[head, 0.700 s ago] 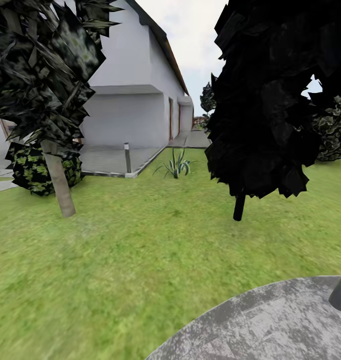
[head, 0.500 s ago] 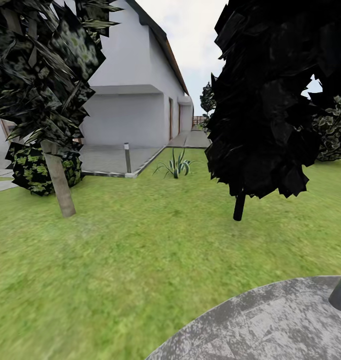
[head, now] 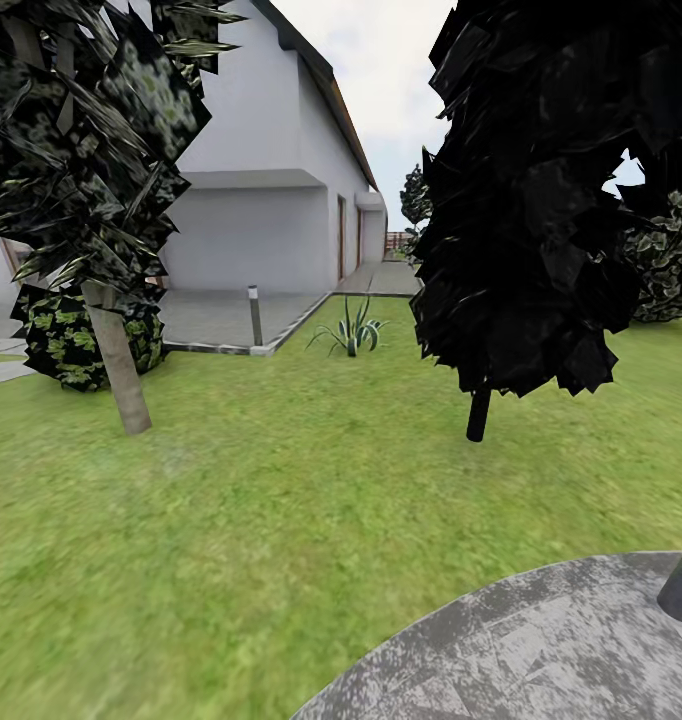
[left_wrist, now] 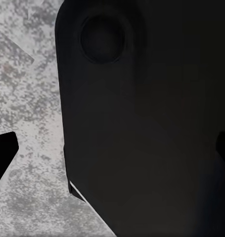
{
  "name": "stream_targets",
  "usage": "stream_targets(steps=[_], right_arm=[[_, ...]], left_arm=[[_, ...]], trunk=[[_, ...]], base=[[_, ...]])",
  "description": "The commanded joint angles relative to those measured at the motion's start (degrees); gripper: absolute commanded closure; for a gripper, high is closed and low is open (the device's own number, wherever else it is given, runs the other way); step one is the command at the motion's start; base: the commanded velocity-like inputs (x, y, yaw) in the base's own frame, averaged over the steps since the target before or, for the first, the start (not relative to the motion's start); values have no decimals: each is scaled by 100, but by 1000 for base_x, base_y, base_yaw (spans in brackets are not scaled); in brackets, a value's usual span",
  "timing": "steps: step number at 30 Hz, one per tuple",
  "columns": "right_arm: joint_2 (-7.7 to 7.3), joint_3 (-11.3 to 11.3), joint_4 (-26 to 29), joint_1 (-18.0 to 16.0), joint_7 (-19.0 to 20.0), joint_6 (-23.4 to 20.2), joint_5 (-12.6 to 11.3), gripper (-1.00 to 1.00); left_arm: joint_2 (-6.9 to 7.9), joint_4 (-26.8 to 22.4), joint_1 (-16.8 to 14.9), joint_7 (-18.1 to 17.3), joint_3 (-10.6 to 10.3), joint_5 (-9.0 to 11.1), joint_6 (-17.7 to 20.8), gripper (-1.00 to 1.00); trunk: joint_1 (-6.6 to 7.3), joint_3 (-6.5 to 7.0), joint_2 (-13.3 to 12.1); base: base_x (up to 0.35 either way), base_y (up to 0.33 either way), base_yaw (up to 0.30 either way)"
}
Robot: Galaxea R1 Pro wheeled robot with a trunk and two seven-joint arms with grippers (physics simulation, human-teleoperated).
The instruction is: In the garden, pick up the pesticide atomizer on the floor and spray pesticide onto both trees until each tree trunk is fully covered.
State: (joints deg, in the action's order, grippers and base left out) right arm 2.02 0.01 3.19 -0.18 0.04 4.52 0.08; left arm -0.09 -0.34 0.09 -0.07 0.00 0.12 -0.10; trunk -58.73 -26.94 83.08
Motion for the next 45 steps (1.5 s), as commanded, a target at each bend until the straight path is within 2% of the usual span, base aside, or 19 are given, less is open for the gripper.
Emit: stream_targets(steps=[1, 11, 16, 17, 19, 21, 23, 25, 26, 31, 33, 35, 38, 45], right_arm=[[0, 3, 2, 0, 2, 5, 0, -100], [-13, 8, 258, 0, -16, 8, 14, -100], [-87, 15, 419, 0, -20, 8, 44, -100], [-156, 14, 1401, 0, -21, 15, 49, -100], [-244, 11, 1662, 0, -21, 51, 51, -100], [-410, 9, 2071, 0, -23, 204, 53, -100], [-467, 9, 2239, -4, -24, 362, 53, -100], [-504, 8, 2386, -34, -24, 612, 53, -100], [-518, 8, 2456, -78, -23, 819, 53, -100], [-529, 8, 2556, -264, -25, 1217, 53, -100], [-533, -17, 2574, -533, -34, 1308, 40, -100], [-533, -46, 2573, -659, -37, 1360, 25, -100], [-529, -188, 2533, -777, -30, 1686, 22, -100], [-523, -227, 2508, -807, -15, 1864, 43, -100]], left_arm=[[-3, -15, 0, -1, -6, 0, -17, -100], [6, -280, -41, 13, -23, 3, -339, -100], [39, -441, -89, 7, -18, -3, -499, -100], [44, -812, -116, 13, -18, -3, -1137, -100], [48, -1012, -138, 41, -17, -3, -1142, -100], [57, -1367, -161, 77, -14, -4, -1147, -100], [63, -1594, -190, 85, 7, -4, -1144, -100], [64, -1789, -310, 91, 94, -4, -1142, -100], [63, -1856, -455, 93, 206, -2, -1142, -100], [57, -1918, -916, 92, 615, 4, -1159, -100], [54, -1936, -1121, 87, 752, -8, -1325, -100], [58, -1938, -1162, 91, 778, -19, -1496, -100], [108, -1901, -1192, 94, 862, -17, -1789, -100], [149, -1869, -1159, 75, 938, -78, -1874, -100]], trunk=[[0, -2, 0], [0, -30, 0], [0, -32, 0], [0, -32, 0], [0, -33, 0], [0, -33, 0], [0, -33, 0], [0, -33, 0], [0, -33, 0], [0, -33, 0], [0, -33, 0], [0, -33, 0], [0, -33, 0], [0, -33, 0]], base=[[0, 0, 49], [0, 0, 86], [0, 0, 16], [0, 0, 3], [0, 0, 2], [0, 0, 0], [0, 0, 0], [0, 0, 0], [0, 0, 0], [0, 0, 0], [0, 0, 0], [0, 0, 0], [0, 0, 0], [0, 0, 3]])
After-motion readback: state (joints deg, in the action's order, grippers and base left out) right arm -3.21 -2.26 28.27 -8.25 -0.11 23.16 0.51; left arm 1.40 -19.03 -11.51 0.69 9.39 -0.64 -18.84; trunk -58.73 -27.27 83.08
